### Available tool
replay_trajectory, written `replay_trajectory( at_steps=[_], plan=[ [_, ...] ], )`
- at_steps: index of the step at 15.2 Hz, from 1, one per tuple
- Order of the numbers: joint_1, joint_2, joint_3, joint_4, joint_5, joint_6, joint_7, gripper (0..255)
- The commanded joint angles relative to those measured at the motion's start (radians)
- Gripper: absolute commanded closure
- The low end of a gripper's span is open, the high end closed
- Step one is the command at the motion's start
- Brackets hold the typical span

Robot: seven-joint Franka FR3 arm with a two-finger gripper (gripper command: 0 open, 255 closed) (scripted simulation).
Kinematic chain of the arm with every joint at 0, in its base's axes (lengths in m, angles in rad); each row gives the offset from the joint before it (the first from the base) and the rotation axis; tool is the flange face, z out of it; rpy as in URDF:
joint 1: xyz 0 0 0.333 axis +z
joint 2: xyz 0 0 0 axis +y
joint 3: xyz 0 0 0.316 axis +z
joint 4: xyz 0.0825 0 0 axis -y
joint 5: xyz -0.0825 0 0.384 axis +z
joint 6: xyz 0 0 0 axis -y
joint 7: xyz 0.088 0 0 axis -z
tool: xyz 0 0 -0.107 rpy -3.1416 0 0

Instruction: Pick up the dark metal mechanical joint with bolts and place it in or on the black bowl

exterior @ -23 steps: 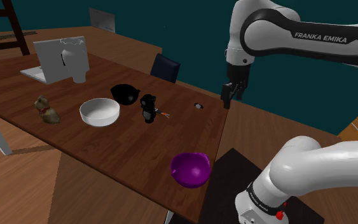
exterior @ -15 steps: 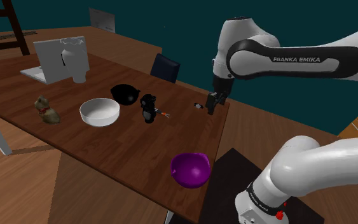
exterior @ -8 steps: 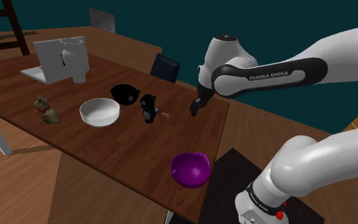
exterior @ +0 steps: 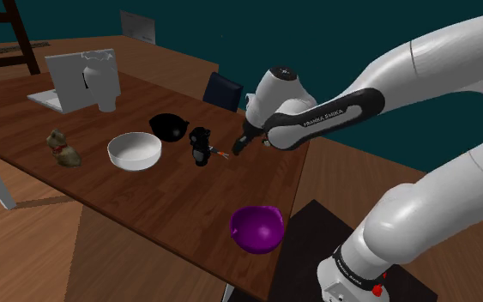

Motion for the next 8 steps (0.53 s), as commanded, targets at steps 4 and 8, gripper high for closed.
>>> replay_trajectory(
  at_steps=[4, 8],
  plan=[
    [-0.065, 0.193, 0.060, 0.087, -0.209, 0.226, 0.145, 0],
    [-0.092, 0.346, 0.066, 0.211, -0.534, 0.336, 0.392, 0]
  ],
)
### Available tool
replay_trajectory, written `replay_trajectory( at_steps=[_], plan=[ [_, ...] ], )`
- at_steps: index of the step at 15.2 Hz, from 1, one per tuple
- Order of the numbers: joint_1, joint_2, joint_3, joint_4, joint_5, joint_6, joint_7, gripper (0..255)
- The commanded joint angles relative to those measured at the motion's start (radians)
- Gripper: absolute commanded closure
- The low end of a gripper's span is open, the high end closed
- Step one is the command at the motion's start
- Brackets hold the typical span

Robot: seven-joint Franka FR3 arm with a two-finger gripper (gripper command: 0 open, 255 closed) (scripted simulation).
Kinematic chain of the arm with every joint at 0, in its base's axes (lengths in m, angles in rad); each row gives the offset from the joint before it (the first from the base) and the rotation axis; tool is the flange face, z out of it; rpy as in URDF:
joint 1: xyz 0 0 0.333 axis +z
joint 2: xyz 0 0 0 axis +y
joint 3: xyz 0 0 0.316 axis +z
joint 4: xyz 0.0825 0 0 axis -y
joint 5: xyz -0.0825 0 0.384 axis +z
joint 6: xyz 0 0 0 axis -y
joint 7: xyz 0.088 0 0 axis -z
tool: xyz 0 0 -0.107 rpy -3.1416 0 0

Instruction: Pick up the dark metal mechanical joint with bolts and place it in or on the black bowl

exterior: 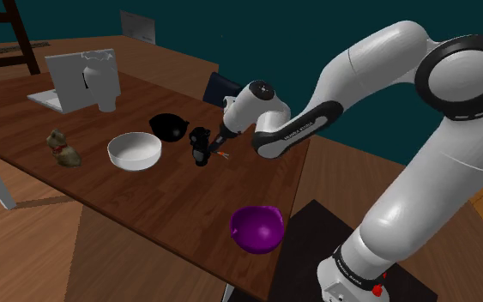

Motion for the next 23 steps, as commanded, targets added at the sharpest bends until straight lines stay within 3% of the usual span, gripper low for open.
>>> replay_trajectory(
  at_steps=[1, 9, 17, 18, 23],
  plan=[
    [0.007, 0.081, -0.015, 0.077, -0.195, 0.046, 0.150, 0],
    [0.059, 0.221, -0.090, 0.189, -0.382, 0.077, 0.311, 0],
    [0.059, 0.221, -0.091, 0.189, -0.382, 0.077, 0.310, 0],
    [0.059, 0.221, -0.091, 0.189, -0.382, 0.077, 0.310, 255],
    [0.060, 0.220, -0.091, 0.188, -0.382, 0.077, 0.310, 255]
  ],
)
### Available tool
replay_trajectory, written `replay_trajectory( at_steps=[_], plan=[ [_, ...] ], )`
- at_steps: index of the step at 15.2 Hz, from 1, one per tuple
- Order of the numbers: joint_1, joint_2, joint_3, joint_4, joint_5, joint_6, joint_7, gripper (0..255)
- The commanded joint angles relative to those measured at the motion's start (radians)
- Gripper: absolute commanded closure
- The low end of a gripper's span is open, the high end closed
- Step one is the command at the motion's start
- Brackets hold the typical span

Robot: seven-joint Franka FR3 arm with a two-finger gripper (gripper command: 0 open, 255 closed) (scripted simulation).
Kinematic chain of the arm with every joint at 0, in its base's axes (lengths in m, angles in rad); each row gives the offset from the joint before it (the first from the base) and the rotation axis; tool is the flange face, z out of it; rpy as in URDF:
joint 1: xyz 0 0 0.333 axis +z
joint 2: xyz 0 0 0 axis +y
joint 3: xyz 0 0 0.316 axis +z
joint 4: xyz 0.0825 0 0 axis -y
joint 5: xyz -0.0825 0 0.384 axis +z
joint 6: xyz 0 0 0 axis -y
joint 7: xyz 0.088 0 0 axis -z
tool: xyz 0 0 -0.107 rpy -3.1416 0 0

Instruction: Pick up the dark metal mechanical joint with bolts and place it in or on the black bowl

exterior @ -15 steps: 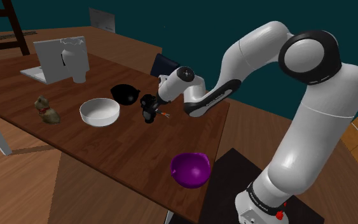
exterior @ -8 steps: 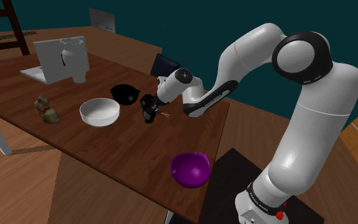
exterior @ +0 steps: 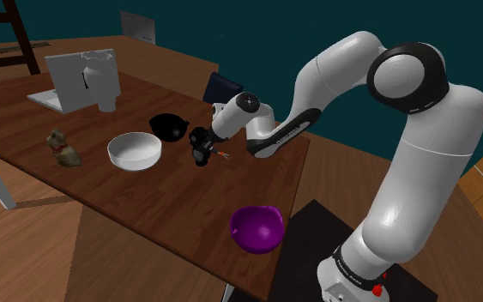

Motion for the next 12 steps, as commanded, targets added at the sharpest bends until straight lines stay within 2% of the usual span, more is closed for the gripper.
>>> replay_trajectory(
  at_steps=[1, 4, 12],
  plan=[
    [0.000, 0.001, 0.000, 0.000, 0.000, 0.000, 0.000, 255],
    [0.000, 0.001, 0.000, 0.000, 0.000, 0.000, 0.000, 255],
    [-0.073, -0.090, 0.101, -0.033, 0.248, -0.054, -0.232, 255]
  ],
)
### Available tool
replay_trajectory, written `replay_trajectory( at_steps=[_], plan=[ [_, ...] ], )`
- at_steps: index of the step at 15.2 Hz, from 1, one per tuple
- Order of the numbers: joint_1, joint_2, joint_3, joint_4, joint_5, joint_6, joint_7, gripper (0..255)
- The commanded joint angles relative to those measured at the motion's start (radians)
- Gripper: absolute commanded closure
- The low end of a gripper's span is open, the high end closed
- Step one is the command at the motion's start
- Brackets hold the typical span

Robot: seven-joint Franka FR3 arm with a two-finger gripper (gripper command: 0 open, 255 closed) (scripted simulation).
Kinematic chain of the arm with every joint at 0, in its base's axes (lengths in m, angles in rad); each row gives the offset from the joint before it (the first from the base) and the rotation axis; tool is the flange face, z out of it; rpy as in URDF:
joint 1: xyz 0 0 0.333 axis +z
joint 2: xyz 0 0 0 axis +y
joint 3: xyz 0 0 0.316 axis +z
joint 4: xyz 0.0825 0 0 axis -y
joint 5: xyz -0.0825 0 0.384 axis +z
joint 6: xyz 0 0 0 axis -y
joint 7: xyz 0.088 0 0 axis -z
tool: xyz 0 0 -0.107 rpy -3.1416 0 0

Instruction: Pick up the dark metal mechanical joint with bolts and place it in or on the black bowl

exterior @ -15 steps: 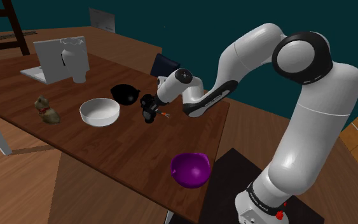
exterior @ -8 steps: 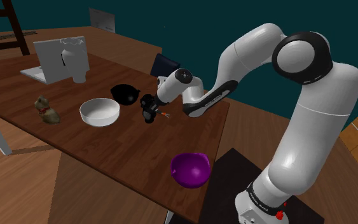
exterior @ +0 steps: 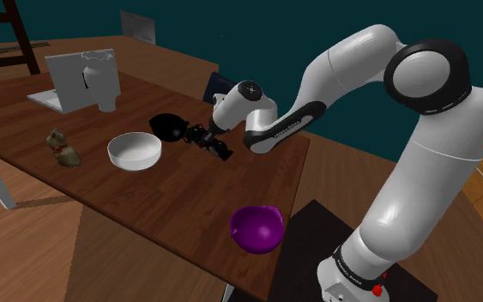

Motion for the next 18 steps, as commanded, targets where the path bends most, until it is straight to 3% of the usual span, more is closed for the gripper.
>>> replay_trajectory(
  at_steps=[1, 10, 18],
  plan=[
    [-0.019, -0.024, 0.025, -0.006, 0.071, -0.014, -0.067, 255],
    [-0.055, -0.116, 0.090, -0.006, 0.314, -0.090, -0.280, 255],
    [-0.052, -0.184, 0.107, 0.021, 0.472, -0.174, -0.417, 255]
  ],
)
